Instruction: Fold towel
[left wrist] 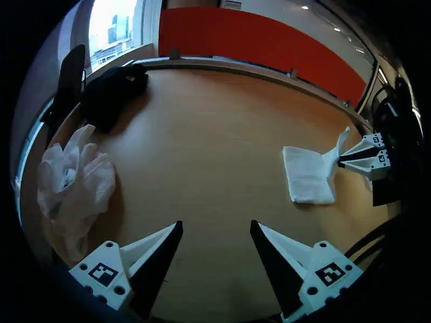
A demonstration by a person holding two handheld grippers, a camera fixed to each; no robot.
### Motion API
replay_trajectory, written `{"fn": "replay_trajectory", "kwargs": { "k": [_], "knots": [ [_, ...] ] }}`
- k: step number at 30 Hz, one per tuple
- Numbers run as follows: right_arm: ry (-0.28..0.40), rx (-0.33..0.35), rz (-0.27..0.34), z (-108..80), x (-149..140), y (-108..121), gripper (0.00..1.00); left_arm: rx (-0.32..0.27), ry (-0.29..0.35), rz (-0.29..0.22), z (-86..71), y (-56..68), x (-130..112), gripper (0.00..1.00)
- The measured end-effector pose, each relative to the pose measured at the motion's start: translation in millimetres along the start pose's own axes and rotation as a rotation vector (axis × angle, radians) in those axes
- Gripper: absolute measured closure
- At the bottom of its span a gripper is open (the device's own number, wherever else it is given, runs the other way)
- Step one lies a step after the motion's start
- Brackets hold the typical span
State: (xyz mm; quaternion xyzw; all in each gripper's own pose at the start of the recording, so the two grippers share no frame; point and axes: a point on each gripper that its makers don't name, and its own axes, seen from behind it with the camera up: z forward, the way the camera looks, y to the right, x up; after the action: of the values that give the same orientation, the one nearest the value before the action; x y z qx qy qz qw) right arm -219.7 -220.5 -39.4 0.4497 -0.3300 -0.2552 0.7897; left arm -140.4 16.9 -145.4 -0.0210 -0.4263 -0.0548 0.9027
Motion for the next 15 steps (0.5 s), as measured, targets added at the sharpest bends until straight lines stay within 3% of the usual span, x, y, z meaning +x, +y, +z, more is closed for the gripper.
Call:
{"fn": "replay_trajectory", "kwargs": {
  "k": [8, 15],
  "knots": [
    [-0.021, 0.051, -0.03, 10.7, 2, -14, 0.96, 0.017, 0.001, -0.026, -4.0, -13.2, -4, 0.07],
    [-0.038, 0.072, -0.039, 17.3, 0, -21, 0.96, 0.021, 0.004, -0.033, -4.6, -17.4, -4, 0.07]
  ]
}}
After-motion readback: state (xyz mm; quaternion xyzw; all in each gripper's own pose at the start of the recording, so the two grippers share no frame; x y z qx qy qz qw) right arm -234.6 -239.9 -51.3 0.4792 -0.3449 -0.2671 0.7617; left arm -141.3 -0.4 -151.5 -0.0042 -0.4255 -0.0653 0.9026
